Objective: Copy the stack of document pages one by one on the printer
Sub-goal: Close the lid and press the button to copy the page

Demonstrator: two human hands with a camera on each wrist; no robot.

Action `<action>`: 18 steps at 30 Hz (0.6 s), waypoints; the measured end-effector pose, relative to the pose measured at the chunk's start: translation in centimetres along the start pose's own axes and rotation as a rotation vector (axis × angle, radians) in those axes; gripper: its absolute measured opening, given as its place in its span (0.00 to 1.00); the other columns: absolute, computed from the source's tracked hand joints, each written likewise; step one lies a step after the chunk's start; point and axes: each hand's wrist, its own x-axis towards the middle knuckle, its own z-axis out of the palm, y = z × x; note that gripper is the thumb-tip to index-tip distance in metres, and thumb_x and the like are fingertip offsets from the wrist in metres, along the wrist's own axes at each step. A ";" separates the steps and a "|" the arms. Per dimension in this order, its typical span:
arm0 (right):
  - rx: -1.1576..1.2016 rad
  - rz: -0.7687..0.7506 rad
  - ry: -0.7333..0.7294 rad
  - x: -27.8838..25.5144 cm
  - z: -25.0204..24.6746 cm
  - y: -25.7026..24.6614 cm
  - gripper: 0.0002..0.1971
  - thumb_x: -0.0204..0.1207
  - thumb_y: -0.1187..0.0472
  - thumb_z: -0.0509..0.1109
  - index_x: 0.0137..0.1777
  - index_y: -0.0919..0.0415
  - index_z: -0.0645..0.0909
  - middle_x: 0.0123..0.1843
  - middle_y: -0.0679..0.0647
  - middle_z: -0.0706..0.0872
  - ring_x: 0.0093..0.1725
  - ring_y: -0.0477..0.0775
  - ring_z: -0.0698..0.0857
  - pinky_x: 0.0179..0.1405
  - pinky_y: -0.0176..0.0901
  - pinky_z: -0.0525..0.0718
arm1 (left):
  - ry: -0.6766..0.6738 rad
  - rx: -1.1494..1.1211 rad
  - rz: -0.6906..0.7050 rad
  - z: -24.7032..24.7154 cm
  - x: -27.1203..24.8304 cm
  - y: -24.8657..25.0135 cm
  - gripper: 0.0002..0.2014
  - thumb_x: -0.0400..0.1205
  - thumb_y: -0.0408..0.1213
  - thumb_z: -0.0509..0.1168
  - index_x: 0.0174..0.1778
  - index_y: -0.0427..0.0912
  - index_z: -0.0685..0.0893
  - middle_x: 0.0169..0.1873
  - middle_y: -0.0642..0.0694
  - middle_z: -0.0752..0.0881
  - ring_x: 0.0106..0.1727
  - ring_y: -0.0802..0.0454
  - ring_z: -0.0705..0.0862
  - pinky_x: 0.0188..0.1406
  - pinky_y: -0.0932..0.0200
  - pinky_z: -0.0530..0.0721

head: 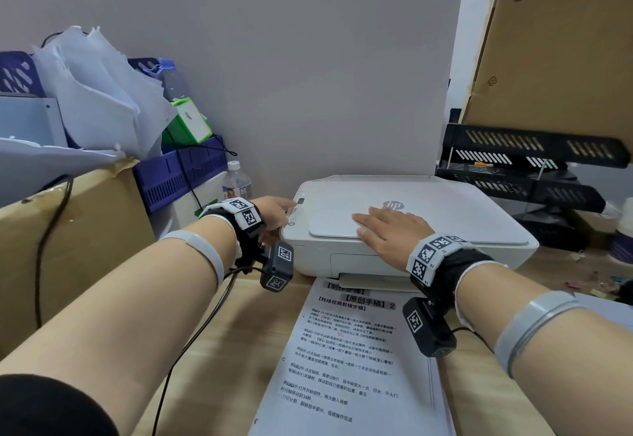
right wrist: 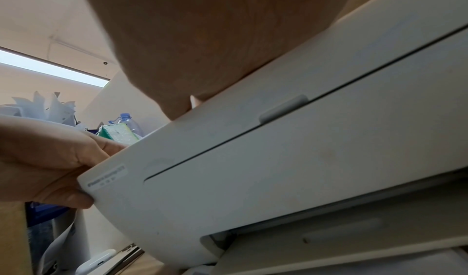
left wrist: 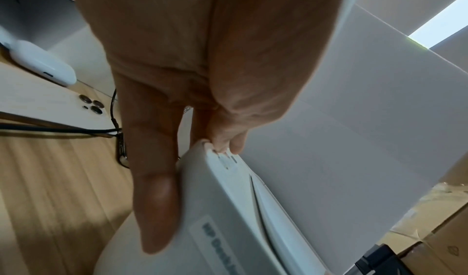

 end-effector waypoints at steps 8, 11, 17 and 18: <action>-0.019 0.000 0.013 -0.2 -0.1 -0.2 0.27 0.86 0.37 0.39 0.85 0.36 0.52 0.88 0.45 0.54 0.87 0.50 0.52 0.85 0.59 0.49 | 0.035 0.003 0.001 0.3 0.1 -0.3 0.25 0.86 0.24 0.56 0.70 0.55 0.82 0.56 0.37 0.88 0.50 0.34 0.91 0.55 0.34 0.88; -0.023 0.000 0.016 -0.2 0.0 -0.2 0.27 0.86 0.37 0.39 0.85 0.36 0.53 0.88 0.45 0.55 0.87 0.50 0.52 0.85 0.59 0.50 | 0.044 -0.017 -0.003 0.4 0.0 -0.3 0.24 0.86 0.23 0.56 0.70 0.54 0.82 0.59 0.36 0.87 0.49 0.33 0.91 0.53 0.35 0.89; -0.024 0.001 0.017 0.0 0.0 0.0 0.27 0.86 0.37 0.39 0.85 0.35 0.52 0.88 0.45 0.55 0.87 0.50 0.52 0.84 0.59 0.50 | 0.040 -0.009 -0.012 0.5 -0.4 0.0 0.24 0.86 0.23 0.56 0.72 0.52 0.80 0.62 0.36 0.85 0.49 0.33 0.91 0.53 0.36 0.89; -0.026 0.000 0.015 0.0 0.0 0.0 0.27 0.86 0.37 0.38 0.85 0.36 0.52 0.88 0.45 0.55 0.87 0.50 0.52 0.84 0.59 0.50 | 0.041 0.000 -0.014 0.5 -0.4 0.0 0.24 0.86 0.23 0.56 0.72 0.53 0.80 0.63 0.36 0.84 0.49 0.33 0.91 0.52 0.35 0.89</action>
